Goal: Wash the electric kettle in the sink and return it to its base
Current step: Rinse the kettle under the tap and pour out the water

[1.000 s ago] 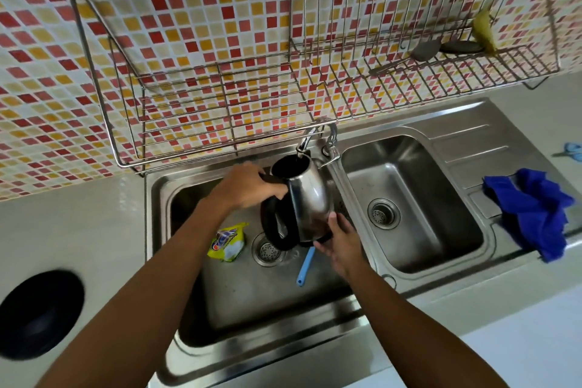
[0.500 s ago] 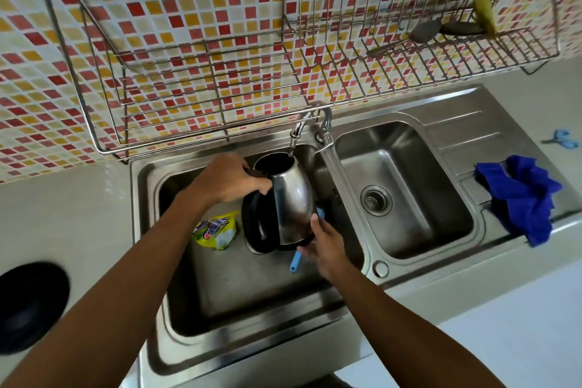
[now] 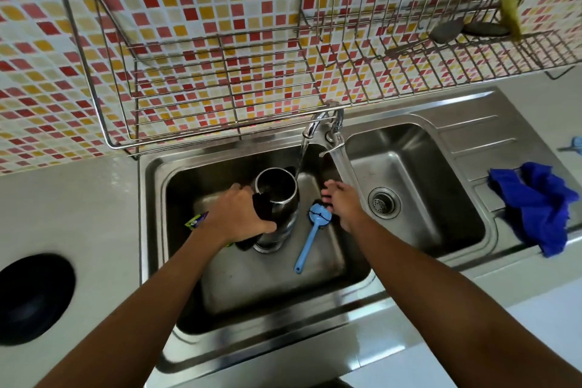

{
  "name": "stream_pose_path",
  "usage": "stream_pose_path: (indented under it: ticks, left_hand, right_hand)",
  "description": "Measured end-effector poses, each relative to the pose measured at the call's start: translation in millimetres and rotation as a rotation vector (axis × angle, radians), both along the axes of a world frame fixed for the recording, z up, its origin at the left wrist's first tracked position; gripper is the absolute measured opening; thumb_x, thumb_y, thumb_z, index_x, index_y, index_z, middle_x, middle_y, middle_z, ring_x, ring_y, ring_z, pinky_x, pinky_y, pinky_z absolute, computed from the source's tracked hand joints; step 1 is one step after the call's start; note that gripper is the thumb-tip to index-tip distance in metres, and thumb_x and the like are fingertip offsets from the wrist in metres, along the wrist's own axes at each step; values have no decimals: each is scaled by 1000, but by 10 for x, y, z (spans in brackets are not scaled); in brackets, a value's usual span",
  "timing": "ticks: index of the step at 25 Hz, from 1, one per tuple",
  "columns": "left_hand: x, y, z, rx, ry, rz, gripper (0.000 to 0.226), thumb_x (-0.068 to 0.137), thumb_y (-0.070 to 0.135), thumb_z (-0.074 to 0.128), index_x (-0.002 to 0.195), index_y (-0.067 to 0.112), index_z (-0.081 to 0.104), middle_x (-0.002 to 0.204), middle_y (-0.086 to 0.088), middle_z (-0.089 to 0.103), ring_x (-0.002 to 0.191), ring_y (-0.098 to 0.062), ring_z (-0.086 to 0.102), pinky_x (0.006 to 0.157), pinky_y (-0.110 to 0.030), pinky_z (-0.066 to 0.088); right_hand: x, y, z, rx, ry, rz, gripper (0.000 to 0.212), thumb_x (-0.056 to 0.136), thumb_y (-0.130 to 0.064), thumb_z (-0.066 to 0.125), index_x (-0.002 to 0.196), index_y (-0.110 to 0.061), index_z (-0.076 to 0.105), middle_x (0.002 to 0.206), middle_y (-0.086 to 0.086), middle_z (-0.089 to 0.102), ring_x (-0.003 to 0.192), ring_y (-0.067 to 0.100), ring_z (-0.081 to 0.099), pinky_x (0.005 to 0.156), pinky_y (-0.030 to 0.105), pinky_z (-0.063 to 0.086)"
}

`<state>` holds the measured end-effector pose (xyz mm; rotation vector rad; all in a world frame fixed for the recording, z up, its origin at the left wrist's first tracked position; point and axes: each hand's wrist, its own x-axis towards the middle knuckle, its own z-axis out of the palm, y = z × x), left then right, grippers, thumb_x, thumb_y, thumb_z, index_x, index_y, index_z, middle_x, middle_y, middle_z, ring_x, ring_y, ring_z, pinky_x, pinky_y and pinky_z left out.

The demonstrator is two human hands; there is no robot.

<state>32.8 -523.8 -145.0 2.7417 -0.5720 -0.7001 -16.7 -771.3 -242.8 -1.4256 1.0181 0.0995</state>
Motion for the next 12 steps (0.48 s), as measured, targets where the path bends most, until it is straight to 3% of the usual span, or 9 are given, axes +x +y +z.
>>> stream_pose_path:
  ticks: [4, 8, 12]
  left_hand:
    - [-63, 17, -280, -23, 19, 53, 75, 60, 60, 77, 118, 15, 60, 112, -9, 57, 108, -29, 56, 90, -37, 49]
    - [-216, 5, -587, -96, 28, 116, 83, 49, 66, 67, 114, 15, 59, 110, -7, 57, 106, -28, 56, 87, -36, 50]
    - [-297, -57, -758, -156, 0, 126, 84, 53, 59, 78, 121, 14, 58, 113, -7, 52, 104, -28, 55, 89, -37, 50]
  right_hand:
    - [404, -59, 108, 117, 31, -73, 18, 100, -25, 46, 89, -19, 59, 79, -3, 60, 59, 7, 45, 54, 22, 32]
    - [604, -73, 123, 256, 42, -140, 21, 100, -22, 43, 112, -19, 60, 102, -6, 63, 65, 6, 43, 58, 23, 32]
    - [668, -190, 218, 441, -80, -205, 21, 99, -14, 44, 94, -20, 64, 93, -6, 66, 66, 7, 45, 60, 24, 32]
